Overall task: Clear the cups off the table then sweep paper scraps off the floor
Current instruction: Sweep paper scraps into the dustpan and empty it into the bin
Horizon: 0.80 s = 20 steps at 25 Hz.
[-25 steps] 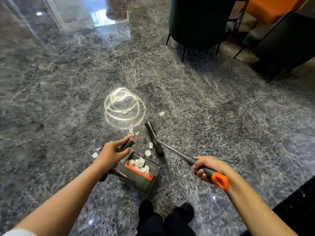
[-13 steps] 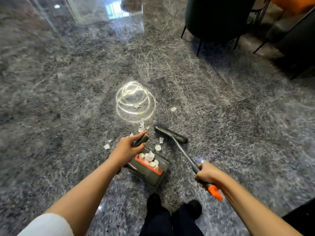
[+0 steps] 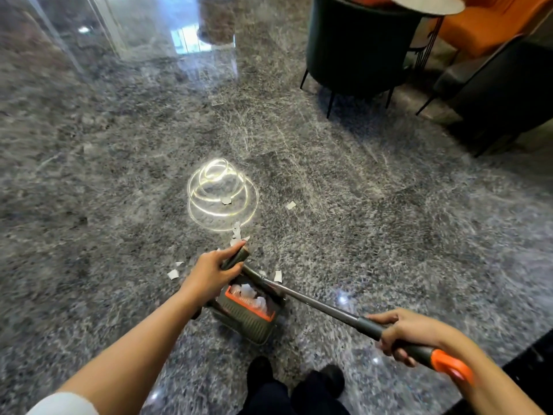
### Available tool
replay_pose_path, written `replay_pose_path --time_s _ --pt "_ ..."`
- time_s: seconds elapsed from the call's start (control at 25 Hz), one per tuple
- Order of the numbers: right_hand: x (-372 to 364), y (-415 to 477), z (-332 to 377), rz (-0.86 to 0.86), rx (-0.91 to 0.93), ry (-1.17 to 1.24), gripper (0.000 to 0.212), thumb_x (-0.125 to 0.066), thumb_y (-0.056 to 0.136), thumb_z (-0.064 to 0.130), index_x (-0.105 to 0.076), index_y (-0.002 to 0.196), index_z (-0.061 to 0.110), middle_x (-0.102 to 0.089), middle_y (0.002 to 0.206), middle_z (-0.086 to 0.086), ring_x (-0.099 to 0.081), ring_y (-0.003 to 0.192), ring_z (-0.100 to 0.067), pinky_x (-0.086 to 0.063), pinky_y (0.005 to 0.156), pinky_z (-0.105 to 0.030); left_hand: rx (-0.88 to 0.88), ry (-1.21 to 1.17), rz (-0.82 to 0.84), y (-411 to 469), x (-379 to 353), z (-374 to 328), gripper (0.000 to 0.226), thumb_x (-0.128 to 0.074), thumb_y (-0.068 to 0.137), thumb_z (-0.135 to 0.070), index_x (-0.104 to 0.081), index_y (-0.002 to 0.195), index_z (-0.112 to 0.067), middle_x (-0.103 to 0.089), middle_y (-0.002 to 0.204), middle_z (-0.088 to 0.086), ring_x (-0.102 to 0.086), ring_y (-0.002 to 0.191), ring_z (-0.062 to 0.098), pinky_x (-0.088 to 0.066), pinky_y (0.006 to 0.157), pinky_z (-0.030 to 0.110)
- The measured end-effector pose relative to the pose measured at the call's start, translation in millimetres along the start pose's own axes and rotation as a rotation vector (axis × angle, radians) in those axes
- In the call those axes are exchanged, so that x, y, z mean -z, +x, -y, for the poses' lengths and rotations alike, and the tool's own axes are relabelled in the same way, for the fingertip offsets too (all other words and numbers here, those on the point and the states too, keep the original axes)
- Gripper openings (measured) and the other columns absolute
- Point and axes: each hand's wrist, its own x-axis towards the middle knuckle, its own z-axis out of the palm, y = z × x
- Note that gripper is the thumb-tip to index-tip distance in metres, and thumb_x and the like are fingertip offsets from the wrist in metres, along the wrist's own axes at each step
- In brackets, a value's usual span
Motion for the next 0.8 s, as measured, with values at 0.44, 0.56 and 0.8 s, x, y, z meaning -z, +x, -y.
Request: replay_pose_path --time_s 0.44,0.56,0.8 --pt "77 54 100 -0.235 0.089 0.141 0.036 -0.036 0.085 -0.018 -0.047 0.109 0.006 -0.043 0.061 -0.013 -0.037 0.023 -0.009 -0.031 0.027 -0.011 0.108 -0.077 -0.138 -11 9 1 0.051 -0.068 0.083 -0.003 -0.054 0.13 -0.016 -0.061 0.117 -0.004 -0.046 0.094 -0.021 -0.033 0.08 -0.005" --pt "104 90 139 -0.31 0.098 0.133 0.025 -0.035 0.087 -0.016 -0.043 0.079 0.006 -0.042 0.058 -0.012 -0.037 0.021 -0.008 -0.03 0.027 -0.009 0.156 -0.051 -0.131 -13 2 -6 0.055 -0.069 0.084 -0.005 -0.049 0.133 -0.021 -0.061 0.115 -0.012 -0.048 0.096 -0.018 -0.035 0.084 0.001" --pt "132 158 193 -0.357 0.095 -0.113 0.03 -0.042 0.082 -0.016 -0.04 0.057 0.0 -0.039 0.027 -0.007 -0.037 0.018 -0.013 -0.032 0.028 -0.011 0.276 -0.055 -0.189 -13 -15 -27 0.06 -0.071 0.083 -0.008 -0.046 0.133 -0.03 -0.061 0.105 -0.034 -0.049 0.095 -0.022 -0.04 0.083 0.005"
